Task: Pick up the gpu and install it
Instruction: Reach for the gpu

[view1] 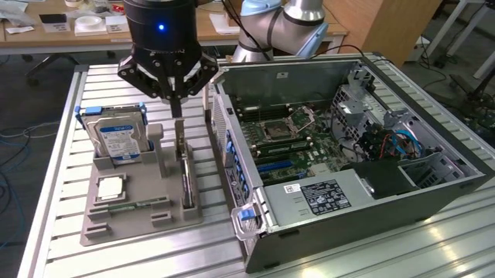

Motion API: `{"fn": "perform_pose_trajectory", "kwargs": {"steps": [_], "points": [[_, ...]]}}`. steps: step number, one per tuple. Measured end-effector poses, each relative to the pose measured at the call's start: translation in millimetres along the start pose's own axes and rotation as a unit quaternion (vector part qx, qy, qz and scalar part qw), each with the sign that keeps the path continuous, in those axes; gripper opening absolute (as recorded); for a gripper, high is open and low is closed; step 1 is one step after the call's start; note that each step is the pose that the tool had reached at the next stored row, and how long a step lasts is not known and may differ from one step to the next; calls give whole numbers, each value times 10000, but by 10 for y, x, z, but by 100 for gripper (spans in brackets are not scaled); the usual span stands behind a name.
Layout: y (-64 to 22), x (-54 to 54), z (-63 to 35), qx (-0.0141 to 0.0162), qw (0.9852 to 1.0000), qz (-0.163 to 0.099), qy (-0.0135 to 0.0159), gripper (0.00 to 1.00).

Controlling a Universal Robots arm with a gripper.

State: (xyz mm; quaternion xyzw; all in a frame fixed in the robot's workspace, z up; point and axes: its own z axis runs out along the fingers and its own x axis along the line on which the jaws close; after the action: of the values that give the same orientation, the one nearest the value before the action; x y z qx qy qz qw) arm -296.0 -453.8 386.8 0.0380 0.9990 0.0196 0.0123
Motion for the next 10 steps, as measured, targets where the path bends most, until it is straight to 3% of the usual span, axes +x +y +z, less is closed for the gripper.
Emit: {"fn": "perform_pose_trajectory", "kwargs": {"steps": [5,10], "points": [[-78,36,2,1,10000,0,1,11],[-88,49,4,1,10000,-1,2,11]]}}
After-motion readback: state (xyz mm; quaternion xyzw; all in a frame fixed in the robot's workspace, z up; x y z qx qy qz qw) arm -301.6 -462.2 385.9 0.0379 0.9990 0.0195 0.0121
